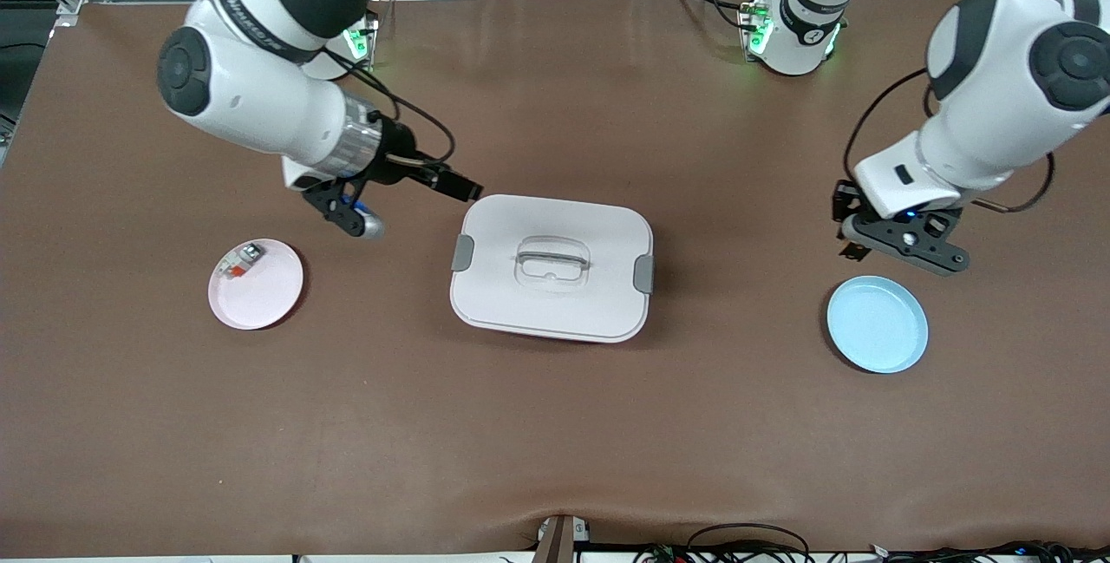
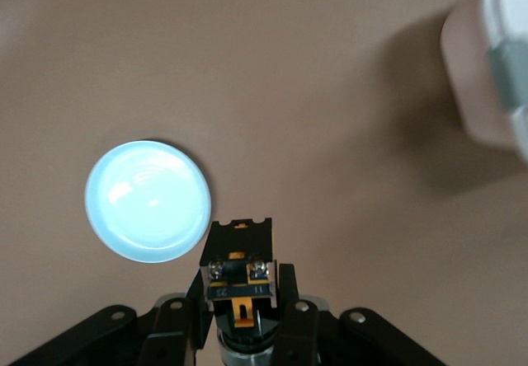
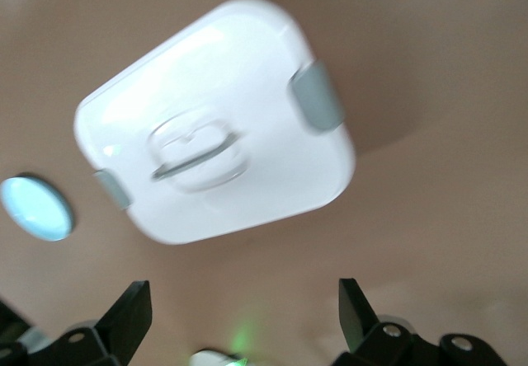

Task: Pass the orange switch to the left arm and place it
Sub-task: 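Carry the switch toward the blue plate while the right gripper withdraws, then lower the switch onto the blue plate and open the left gripper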

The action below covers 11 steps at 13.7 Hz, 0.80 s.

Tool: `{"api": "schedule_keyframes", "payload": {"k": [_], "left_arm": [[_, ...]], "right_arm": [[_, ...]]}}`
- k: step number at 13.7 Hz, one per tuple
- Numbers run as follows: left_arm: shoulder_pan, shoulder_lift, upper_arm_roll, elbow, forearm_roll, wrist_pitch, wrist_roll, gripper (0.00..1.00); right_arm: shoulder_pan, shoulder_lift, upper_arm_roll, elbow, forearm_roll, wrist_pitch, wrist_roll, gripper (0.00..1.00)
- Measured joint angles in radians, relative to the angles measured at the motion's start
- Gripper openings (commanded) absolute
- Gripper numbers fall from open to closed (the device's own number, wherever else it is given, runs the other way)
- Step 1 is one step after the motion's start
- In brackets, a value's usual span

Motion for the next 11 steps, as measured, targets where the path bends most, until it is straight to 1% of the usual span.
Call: {"api": "schedule_keyframes", "payload": {"k": [3, 4, 6, 8, 11], "left_arm": [[0.050, 0.023, 0.000, -0.025, 0.042, -0.001, 0.199, 0.00], [0.064, 0.031, 0.000, -0.036, 0.061, -0.001, 0.259, 0.00], [0.095, 0.051, 0.000, -0.048, 0.087, 0.003, 0.388, 0.00], [0.133, 0.079, 0.001, -0.061, 0.090, 0.029, 0.495, 0.00], [0.198, 0.118, 0.001, -0.134, 0.093, 0.162, 0.595, 0.00]], "right_arm": [[-0.060, -0.014, -0.002, -0.013, -0.167, -0.031, -0.173, 1.00], [-0.078, -0.015, -0.002, -0.016, -0.209, -0.032, -0.228, 1.00], [-0.119, -0.018, -0.003, -0.018, -0.270, -0.032, -0.330, 1.00], [-0.172, -0.021, -0.003, -0.020, -0.314, -0.033, -0.426, 1.00], [-0.252, -0.041, -0.002, -0.034, -0.359, -0.032, -0.551, 1.00]]}}
